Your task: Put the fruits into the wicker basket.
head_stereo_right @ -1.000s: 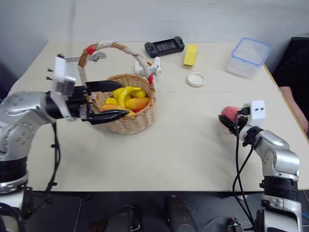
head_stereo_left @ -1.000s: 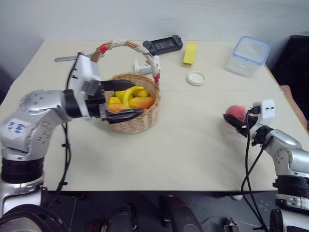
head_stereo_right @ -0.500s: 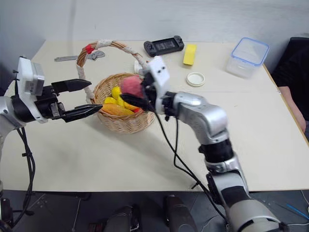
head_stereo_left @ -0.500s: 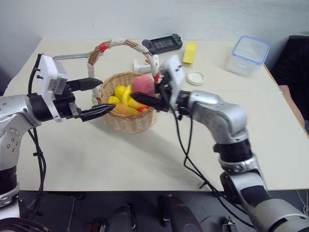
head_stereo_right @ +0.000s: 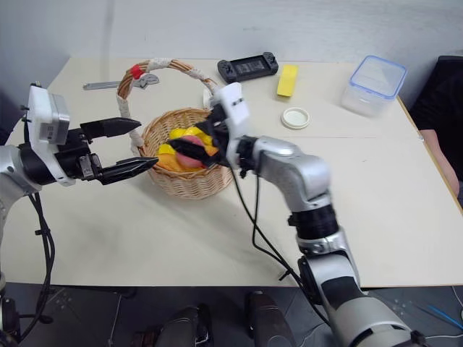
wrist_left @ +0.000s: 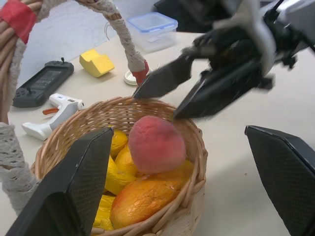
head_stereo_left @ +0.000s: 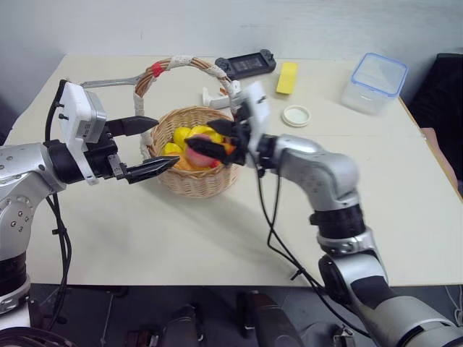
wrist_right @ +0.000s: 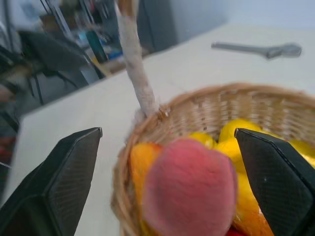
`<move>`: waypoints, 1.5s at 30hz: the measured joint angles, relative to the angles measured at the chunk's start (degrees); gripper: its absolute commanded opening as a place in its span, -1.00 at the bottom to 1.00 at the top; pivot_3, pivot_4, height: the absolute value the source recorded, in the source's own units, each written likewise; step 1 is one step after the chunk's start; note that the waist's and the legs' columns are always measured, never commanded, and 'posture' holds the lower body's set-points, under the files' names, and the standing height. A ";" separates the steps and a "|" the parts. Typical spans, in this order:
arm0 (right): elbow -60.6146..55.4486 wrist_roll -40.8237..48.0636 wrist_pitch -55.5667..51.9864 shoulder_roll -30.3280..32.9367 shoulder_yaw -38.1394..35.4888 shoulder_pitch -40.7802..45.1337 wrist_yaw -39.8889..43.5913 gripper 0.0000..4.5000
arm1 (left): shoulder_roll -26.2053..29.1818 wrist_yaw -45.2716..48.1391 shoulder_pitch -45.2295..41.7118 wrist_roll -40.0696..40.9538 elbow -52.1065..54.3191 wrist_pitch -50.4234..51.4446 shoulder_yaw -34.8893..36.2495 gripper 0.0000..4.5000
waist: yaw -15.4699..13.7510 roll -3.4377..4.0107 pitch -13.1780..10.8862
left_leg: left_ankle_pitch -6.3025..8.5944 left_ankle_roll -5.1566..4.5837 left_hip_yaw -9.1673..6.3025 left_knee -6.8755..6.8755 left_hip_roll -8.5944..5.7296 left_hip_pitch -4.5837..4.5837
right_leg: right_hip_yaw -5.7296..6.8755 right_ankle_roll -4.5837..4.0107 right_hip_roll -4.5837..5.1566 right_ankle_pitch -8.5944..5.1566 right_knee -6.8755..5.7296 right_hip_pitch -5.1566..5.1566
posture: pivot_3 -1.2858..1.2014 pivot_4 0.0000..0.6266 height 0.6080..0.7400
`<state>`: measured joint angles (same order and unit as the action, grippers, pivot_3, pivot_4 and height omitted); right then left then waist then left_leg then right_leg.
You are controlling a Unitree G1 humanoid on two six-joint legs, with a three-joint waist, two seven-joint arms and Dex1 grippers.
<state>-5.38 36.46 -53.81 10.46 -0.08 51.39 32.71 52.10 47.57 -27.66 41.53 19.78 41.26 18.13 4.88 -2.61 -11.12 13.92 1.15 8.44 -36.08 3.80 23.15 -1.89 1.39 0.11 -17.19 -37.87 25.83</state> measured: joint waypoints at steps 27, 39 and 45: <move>30.41 -20.66 29.39 -3.14 2.50 7.78 -6.11 -0.03 | -2.80 0.42 -3.93 -1.12 -2.21 -1.77 -3.90 1.00 | 1.49 0.00 0.00 | -0.18 0.10 0.02 0.03 -0.02 -0.06 | -0.04 -0.02 -0.04 0.08 -0.09 0.01 | 0.03 -0.52 1.00; 18.35 -21.25 28.71 0.66 1.82 -1.30 -4.25 -0.93 | -5.18 -0.09 -4.49 -1.15 -2.08 -1.97 -5.16 1.00 | 1.05 0.00 0.00 | -0.20 0.14 -0.02 0.02 -0.02 -0.05 | -0.02 -0.02 -0.04 0.08 -0.10 0.00 | 0.03 -0.52 1.00; 4.70 -18.19 21.48 13.30 -8.06 -8.81 -4.89 -0.93 | -7.24 0.65 -7.33 -0.98 -2.42 -1.97 -7.20 1.00 | -0.66 0.01 -0.01 | -0.20 0.13 -0.02 0.01 -0.07 -0.04 | -0.02 -0.01 -0.01 0.07 -0.04 -0.01 | 0.03 -0.52 1.00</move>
<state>-0.67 18.27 -32.33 23.76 -8.14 42.59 27.82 44.85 48.23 -34.99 40.56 17.36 39.29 10.93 4.22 -2.60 -11.13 13.72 1.28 8.41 -36.07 3.73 23.11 -1.91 1.38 0.10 -17.12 -37.91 25.82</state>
